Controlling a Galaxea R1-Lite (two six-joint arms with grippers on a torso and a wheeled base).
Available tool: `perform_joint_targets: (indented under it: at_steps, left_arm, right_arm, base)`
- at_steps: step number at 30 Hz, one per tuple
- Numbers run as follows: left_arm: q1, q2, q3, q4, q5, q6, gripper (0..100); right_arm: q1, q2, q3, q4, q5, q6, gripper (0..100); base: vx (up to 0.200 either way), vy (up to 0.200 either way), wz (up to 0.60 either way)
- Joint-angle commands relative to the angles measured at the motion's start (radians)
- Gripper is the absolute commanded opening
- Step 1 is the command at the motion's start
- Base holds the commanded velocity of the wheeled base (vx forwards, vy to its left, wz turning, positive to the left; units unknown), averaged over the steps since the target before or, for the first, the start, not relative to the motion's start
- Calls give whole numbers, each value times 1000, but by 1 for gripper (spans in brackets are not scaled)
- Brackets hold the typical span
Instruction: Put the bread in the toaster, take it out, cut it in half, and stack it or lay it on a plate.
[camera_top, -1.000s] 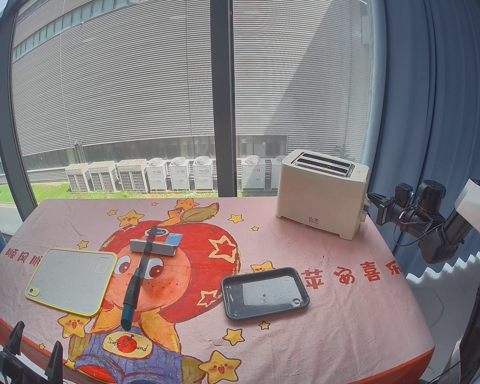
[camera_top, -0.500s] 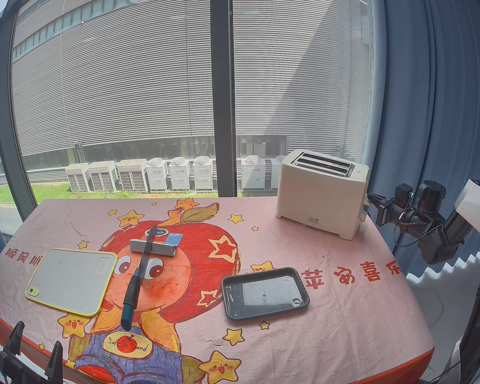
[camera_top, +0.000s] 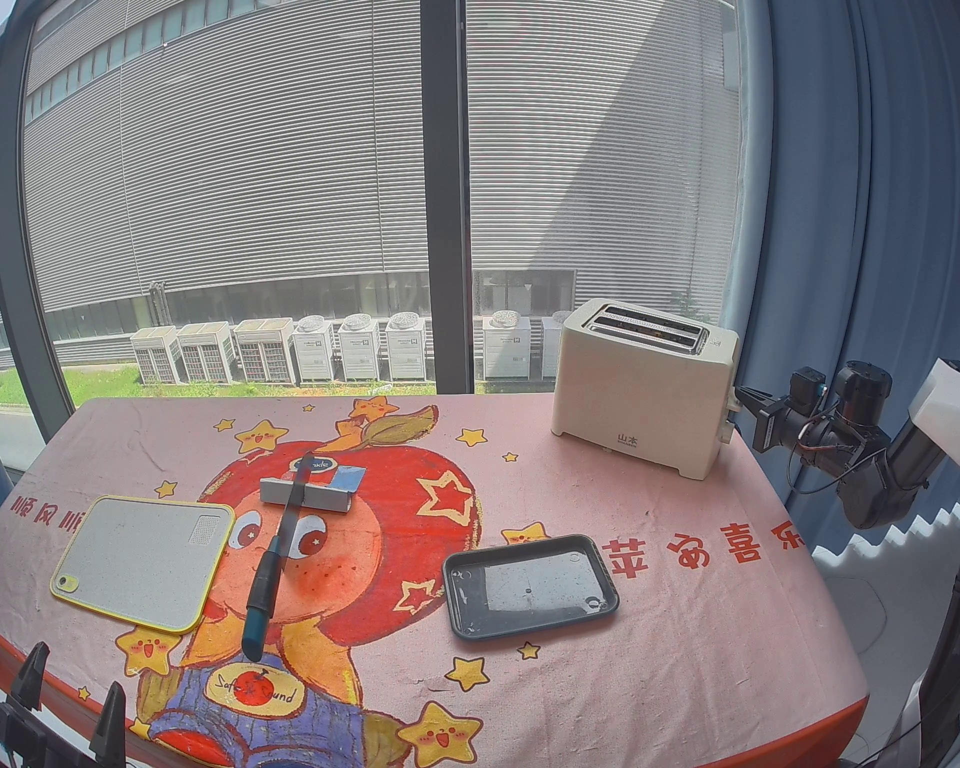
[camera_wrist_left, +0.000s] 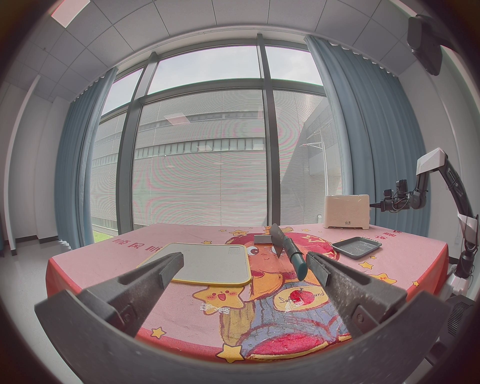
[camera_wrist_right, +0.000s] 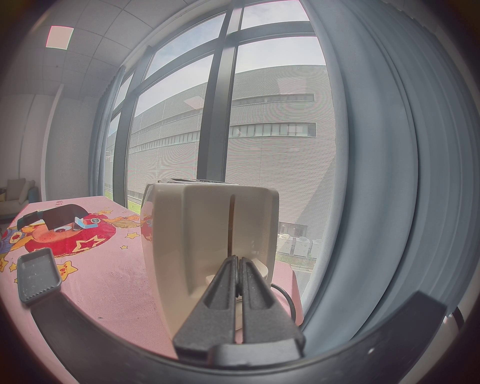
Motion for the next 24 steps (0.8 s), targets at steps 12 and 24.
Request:
perform_joint_targets:
  at_steps: [12,24]
  left_arm:
    - [0,-16,18,-1,0,0,100]
    - [0,-16,18,0,0,0,100]
  right_arm:
    - [-2,-4,5,-27,1,0,0]
    - [0,-44,31,-27,0,-2,0]
  base:
    - [0,0,0]
    - [0,0,0]
